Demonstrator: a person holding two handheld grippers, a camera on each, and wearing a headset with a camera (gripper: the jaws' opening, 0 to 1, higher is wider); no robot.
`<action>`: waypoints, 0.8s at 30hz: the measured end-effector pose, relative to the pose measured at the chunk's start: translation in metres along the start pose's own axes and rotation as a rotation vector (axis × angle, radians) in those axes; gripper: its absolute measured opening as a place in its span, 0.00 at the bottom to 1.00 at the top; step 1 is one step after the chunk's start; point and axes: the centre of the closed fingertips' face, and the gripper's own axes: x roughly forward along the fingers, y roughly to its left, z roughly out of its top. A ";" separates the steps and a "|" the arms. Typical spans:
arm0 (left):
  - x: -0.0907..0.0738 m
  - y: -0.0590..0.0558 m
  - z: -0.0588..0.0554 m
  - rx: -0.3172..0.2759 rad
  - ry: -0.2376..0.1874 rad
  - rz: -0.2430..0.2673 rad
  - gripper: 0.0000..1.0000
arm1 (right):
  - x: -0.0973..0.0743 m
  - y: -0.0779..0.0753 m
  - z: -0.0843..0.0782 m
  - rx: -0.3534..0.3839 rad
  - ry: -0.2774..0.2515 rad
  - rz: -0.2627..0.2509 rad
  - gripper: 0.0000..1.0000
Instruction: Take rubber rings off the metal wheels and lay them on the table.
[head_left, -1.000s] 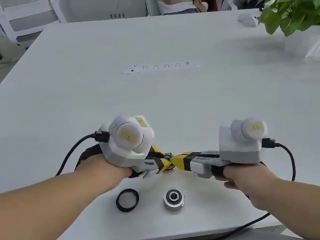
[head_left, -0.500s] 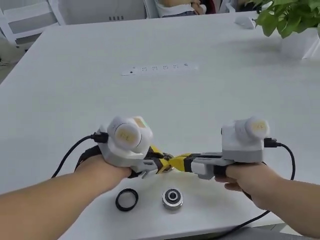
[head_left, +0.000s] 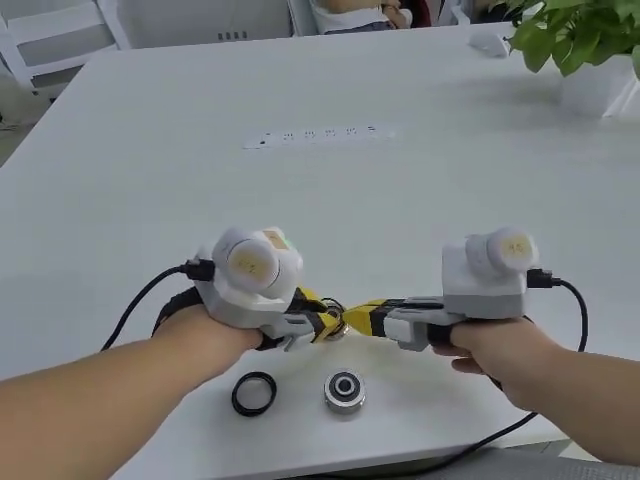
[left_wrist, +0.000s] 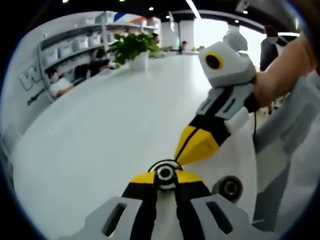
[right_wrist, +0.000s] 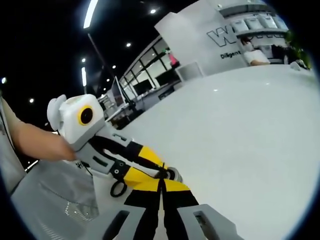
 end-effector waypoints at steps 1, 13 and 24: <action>0.000 0.000 0.000 -0.003 -0.002 0.000 0.14 | 0.000 -0.001 0.000 -0.003 0.001 -0.004 0.00; -0.006 -0.003 0.000 -0.026 0.015 -0.036 0.21 | 0.003 -0.001 0.005 -0.006 -0.001 -0.008 0.00; -0.025 -0.010 0.015 -0.017 -0.050 -0.062 0.28 | 0.003 -0.001 0.010 0.002 -0.010 -0.009 0.00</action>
